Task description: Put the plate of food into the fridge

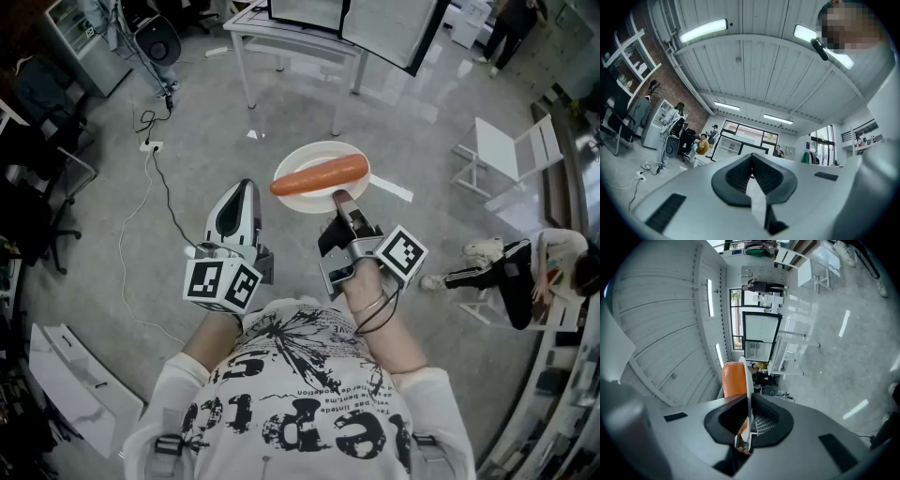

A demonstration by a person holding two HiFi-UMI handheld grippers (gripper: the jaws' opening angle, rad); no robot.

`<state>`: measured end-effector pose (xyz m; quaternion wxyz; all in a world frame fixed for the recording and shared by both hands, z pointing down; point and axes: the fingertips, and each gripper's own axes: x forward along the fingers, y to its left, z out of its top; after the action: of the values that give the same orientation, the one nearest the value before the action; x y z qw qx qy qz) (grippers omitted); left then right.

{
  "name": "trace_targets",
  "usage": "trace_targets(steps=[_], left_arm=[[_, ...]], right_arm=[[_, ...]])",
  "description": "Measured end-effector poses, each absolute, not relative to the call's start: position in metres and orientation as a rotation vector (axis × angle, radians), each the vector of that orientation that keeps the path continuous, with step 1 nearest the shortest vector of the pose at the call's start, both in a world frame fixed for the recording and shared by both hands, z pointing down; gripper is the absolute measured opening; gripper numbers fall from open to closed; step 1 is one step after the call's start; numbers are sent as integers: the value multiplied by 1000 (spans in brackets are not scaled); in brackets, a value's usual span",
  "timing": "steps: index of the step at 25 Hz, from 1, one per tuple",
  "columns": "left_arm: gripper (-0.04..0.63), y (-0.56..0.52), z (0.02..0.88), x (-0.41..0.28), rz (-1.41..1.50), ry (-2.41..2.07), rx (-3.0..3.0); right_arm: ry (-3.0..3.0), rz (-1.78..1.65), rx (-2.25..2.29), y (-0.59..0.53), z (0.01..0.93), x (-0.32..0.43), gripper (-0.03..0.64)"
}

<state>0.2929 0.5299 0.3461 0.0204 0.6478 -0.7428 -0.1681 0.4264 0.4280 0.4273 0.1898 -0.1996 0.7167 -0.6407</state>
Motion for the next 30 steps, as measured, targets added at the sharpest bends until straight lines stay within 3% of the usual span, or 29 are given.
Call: trace_targets(steps=[22,30], left_arm=[[8,505,365,286,-498,-2261,1957],[8,459,378,239,-515,-2230,1926]], right_arm=[[2007,-1846,-596,397,451,427,18],[2005,-1879,-634,354,463,389,18]])
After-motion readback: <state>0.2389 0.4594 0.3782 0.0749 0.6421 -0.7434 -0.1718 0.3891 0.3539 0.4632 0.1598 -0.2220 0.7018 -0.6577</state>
